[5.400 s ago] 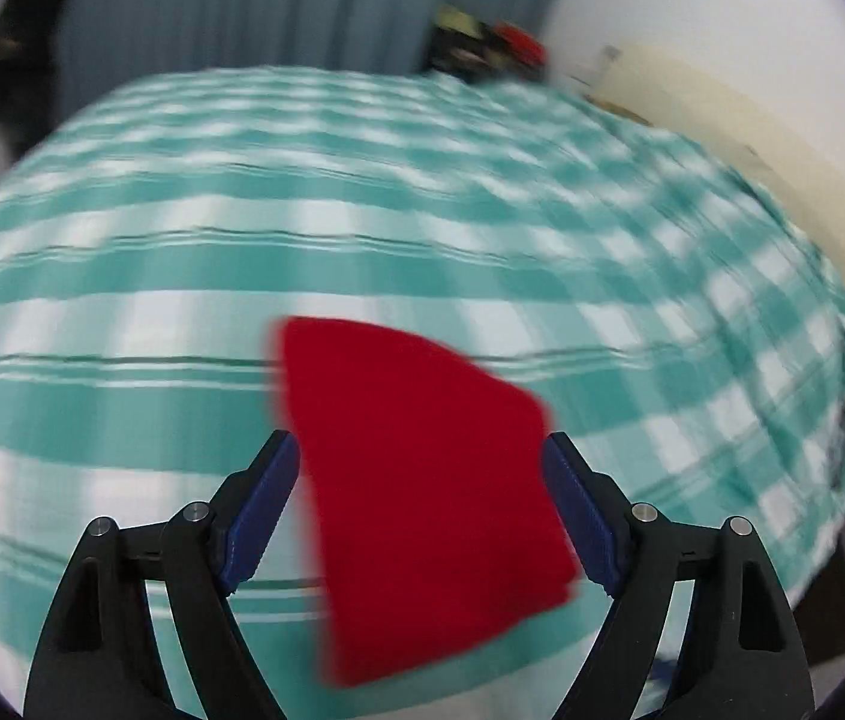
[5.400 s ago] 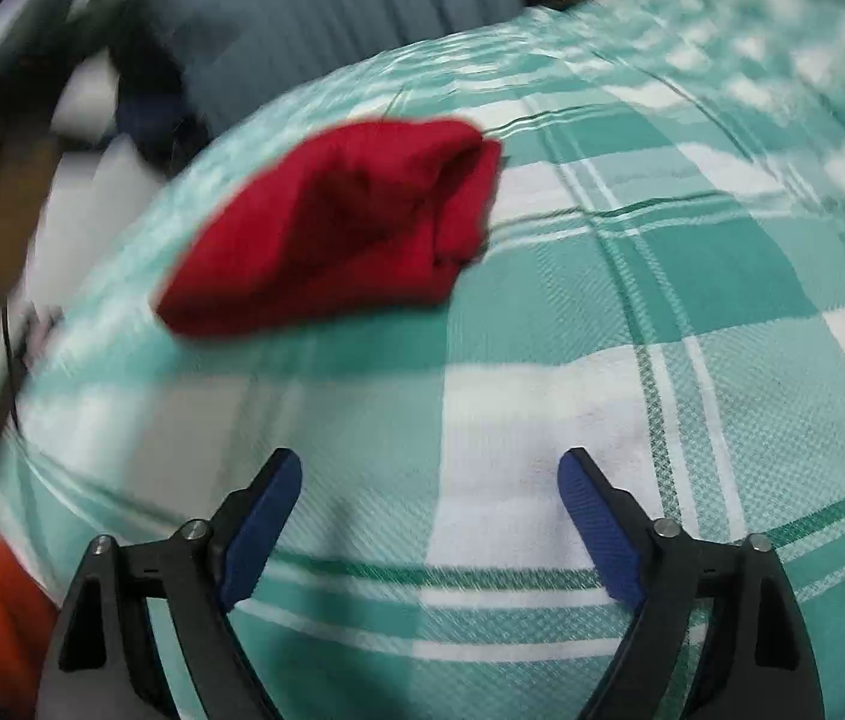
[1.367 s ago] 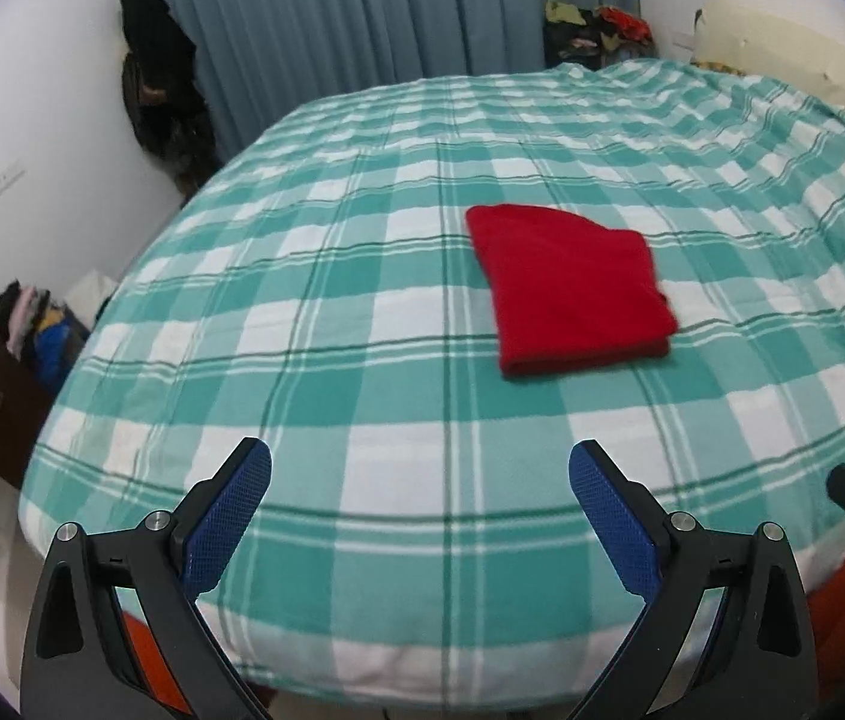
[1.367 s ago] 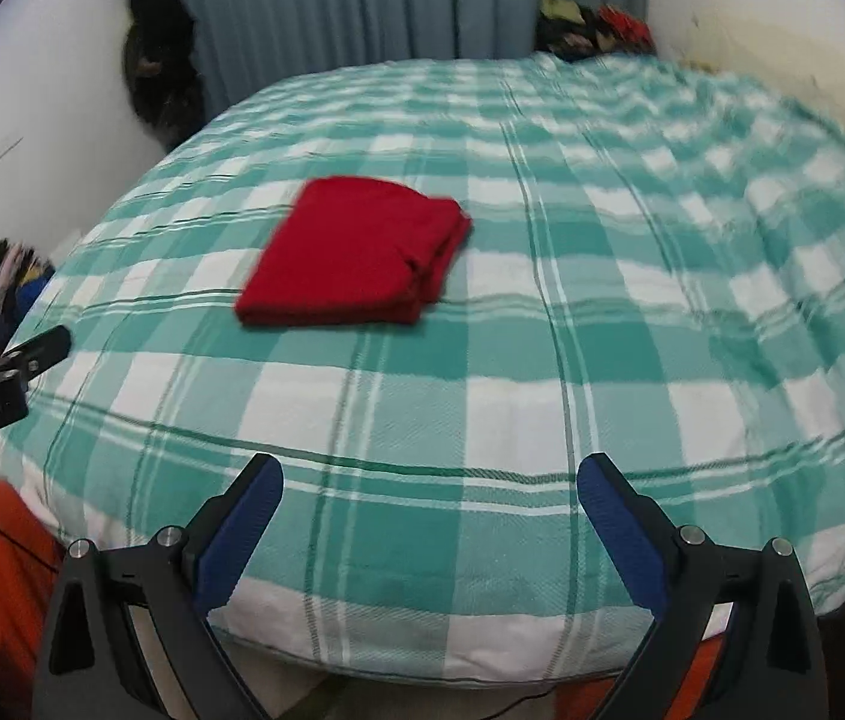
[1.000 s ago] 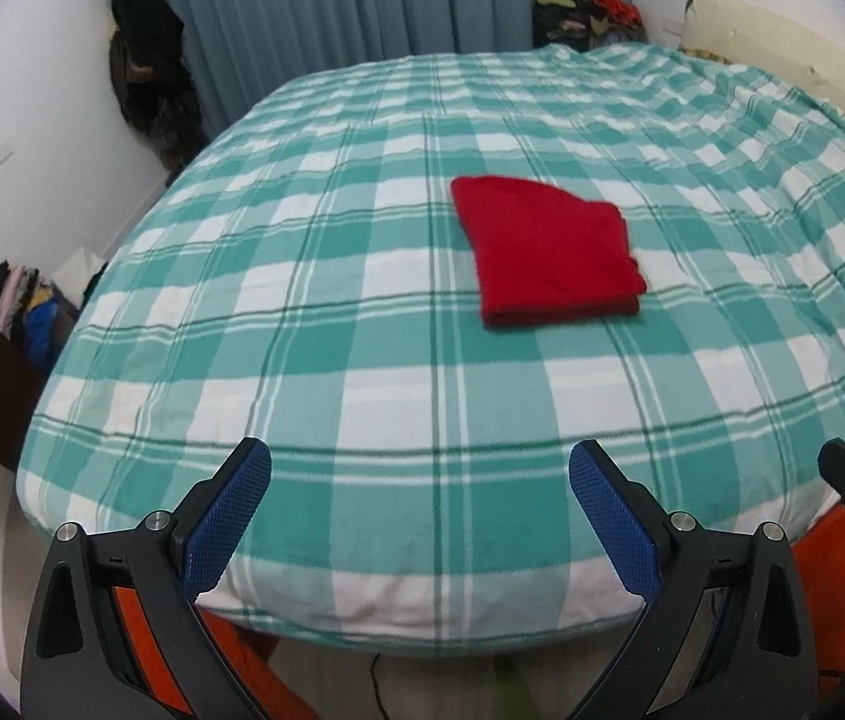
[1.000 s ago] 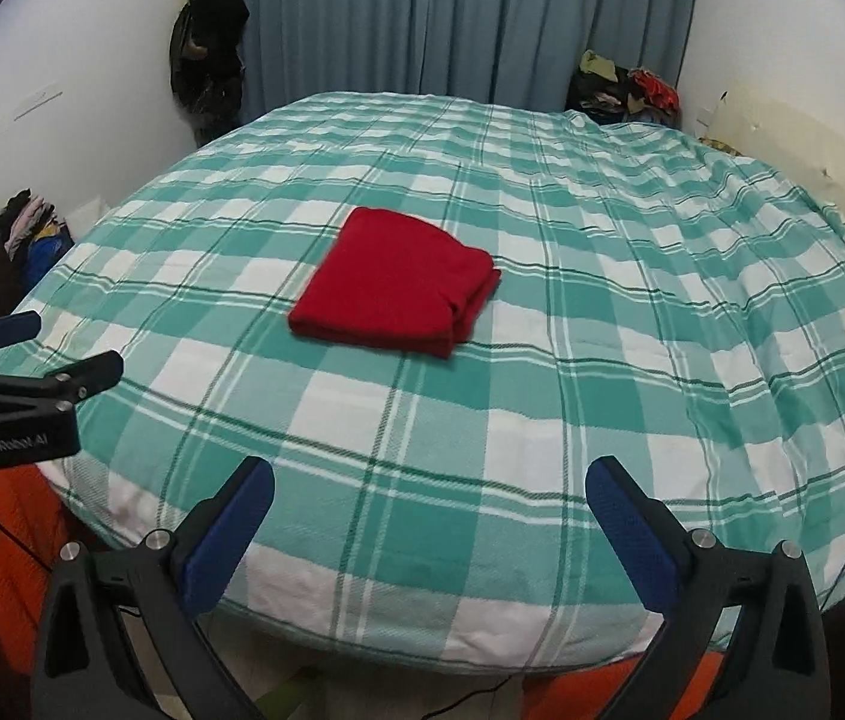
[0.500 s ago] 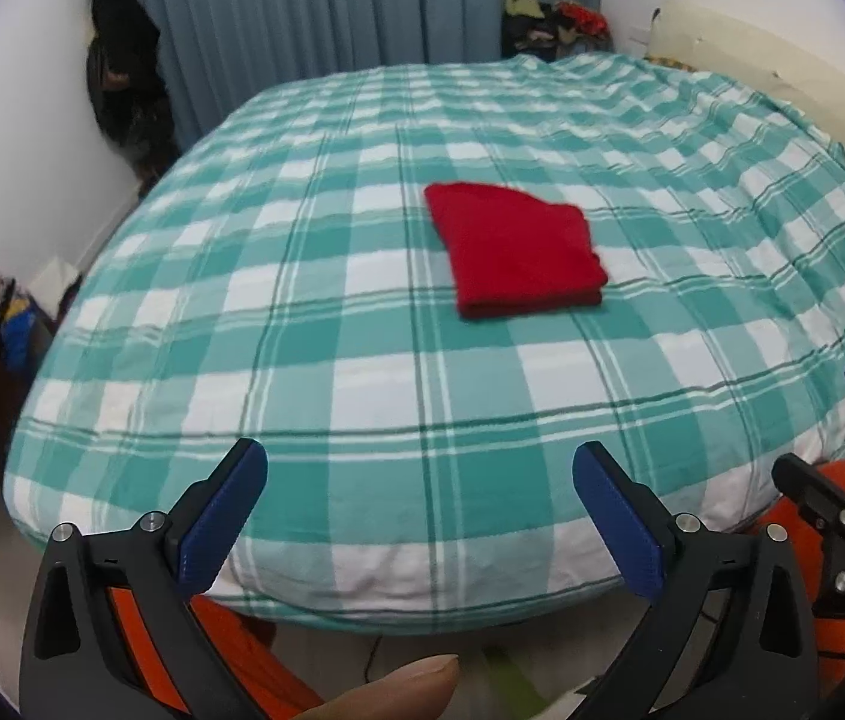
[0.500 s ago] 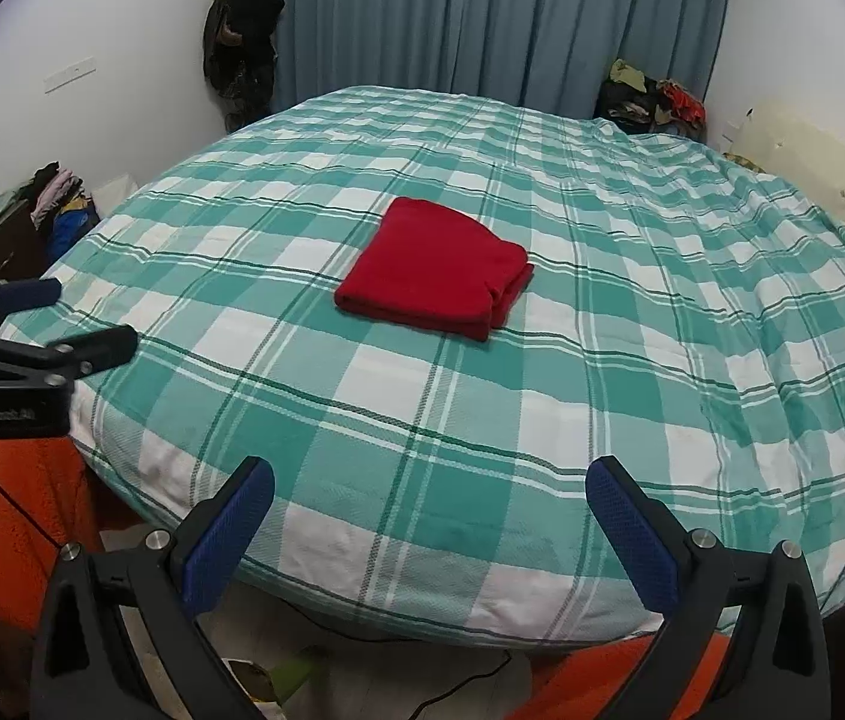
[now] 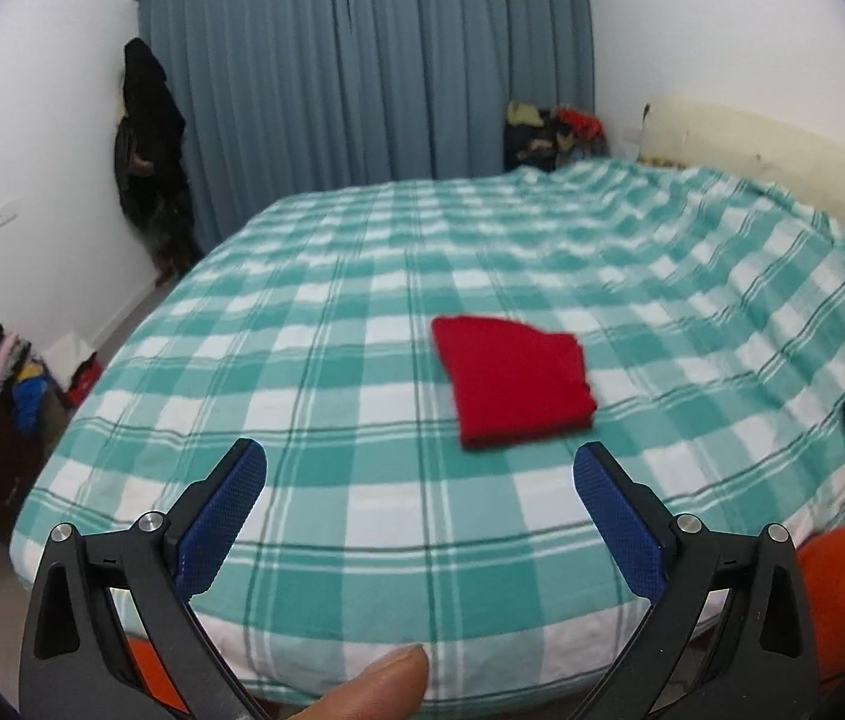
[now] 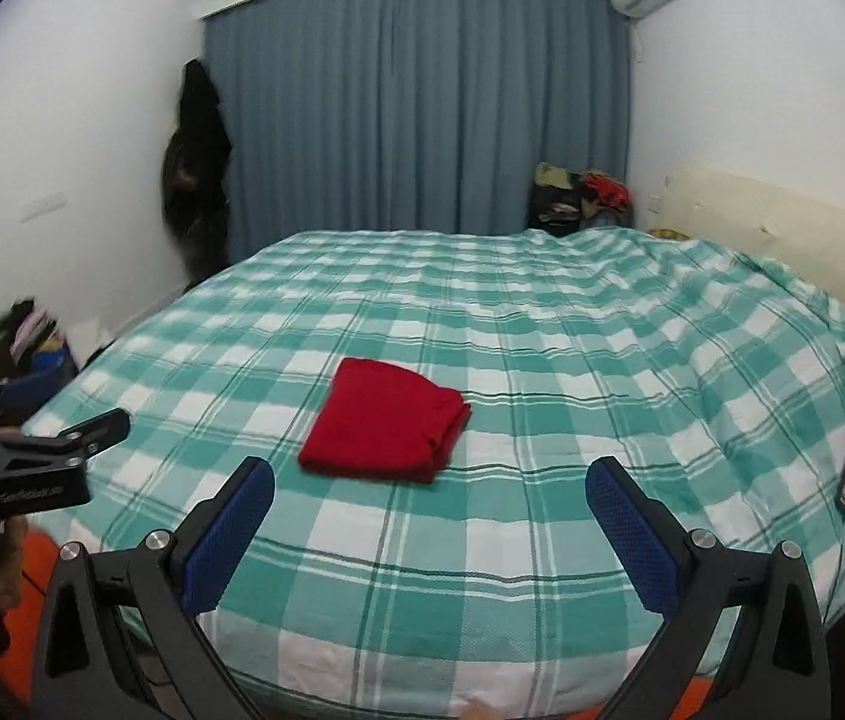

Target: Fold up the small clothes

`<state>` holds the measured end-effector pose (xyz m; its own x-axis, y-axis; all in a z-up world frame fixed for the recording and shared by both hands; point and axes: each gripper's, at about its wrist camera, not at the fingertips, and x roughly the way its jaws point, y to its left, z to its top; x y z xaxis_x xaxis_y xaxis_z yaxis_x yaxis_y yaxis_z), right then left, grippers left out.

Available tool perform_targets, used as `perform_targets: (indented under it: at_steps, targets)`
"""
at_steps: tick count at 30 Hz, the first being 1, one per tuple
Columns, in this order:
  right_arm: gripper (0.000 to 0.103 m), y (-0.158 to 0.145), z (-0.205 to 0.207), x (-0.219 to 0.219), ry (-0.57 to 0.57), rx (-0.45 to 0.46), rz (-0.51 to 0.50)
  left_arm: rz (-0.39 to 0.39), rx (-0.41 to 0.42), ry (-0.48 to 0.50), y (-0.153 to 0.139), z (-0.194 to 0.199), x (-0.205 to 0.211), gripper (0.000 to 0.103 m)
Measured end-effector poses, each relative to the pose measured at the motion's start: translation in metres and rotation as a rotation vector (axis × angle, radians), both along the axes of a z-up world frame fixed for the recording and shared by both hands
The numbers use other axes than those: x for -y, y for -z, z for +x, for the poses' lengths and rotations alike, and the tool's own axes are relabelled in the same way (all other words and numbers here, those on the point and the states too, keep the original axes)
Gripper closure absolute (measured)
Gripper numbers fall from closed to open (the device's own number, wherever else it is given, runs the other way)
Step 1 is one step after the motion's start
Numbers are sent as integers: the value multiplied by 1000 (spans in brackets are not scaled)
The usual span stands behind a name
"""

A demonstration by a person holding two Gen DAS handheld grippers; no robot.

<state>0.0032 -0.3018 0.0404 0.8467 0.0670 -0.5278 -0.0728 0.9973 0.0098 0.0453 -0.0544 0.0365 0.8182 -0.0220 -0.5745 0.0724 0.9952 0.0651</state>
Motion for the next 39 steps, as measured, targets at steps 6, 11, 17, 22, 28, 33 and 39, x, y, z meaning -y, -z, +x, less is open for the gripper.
perform_targets:
  at_steps: [6,11,17,22,28,33,39]
  targets:
    - [0,-1,5,-8,-10,-23,-37,0,-55,-13,-5,2,4,0]
    - [0,-10,-1,-9,-19,19,-15,11,-157,-50,8,0,9,1]
    - [0,3,7,-19,-48,-84,-15,45,-202,-84,18,-6,9,1]
    - [0,12,9,-23,-50,-142,0,76,-215,-98,19,-7,10,1]
    - [0,17,13,-27,-52,-185,-40,61,-242,-84,21,-5,11,1]
    - [0,23,16,-27,-47,-220,-46,67,-272,-68,25,-3,16,1]
    - [0,24,16,-25,-40,-222,-45,93,-284,-64,30,-2,20,1]
